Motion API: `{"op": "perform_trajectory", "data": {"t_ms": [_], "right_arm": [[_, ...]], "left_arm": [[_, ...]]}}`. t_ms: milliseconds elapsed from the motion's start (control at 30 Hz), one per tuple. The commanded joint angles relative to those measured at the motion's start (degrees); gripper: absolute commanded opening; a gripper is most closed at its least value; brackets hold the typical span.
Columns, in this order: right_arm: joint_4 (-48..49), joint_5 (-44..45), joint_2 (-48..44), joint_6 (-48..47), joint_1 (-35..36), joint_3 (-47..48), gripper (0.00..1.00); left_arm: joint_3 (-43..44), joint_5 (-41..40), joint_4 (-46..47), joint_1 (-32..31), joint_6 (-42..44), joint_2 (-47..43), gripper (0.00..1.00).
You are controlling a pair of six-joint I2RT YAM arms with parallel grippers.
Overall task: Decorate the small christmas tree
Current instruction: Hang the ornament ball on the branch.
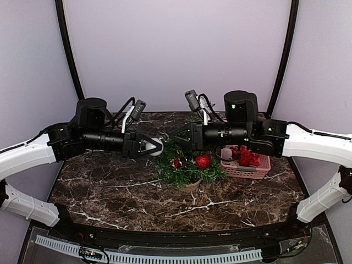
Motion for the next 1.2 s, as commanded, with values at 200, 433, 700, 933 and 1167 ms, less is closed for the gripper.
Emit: {"op": "perform_trajectory", "data": {"t_ms": [200,433,700,933,1167], "right_arm": [[-3.84,5.85,0.00,5.42,1.35,0.52,0.00],[-5.22,11.21,1.59,7.48,2.57,2.71,0.00],[-10.04,18.73,1.77,9.02,2.64,5.79,0.00],[-11.64,22.06,2.41,9.67,2.57,7.06,0.00],[-13.44,24.37,2.63,9.57,2.59,8.48,0.00]], "left_arm": [[2.16,-3.38,-7.43,-0.13,0.88,2.44,0.44],[2.83,-4.03,-8.61,0.66,1.41,3.29,0.44],[7.92,1.56,-8.68,2.60,3.34,7.63,0.44],[11.96,3.55,-10.65,2.91,5.99,11.15,0.44],[14.72,5.14,-11.39,3.81,6.91,13.71,0.44]]}}
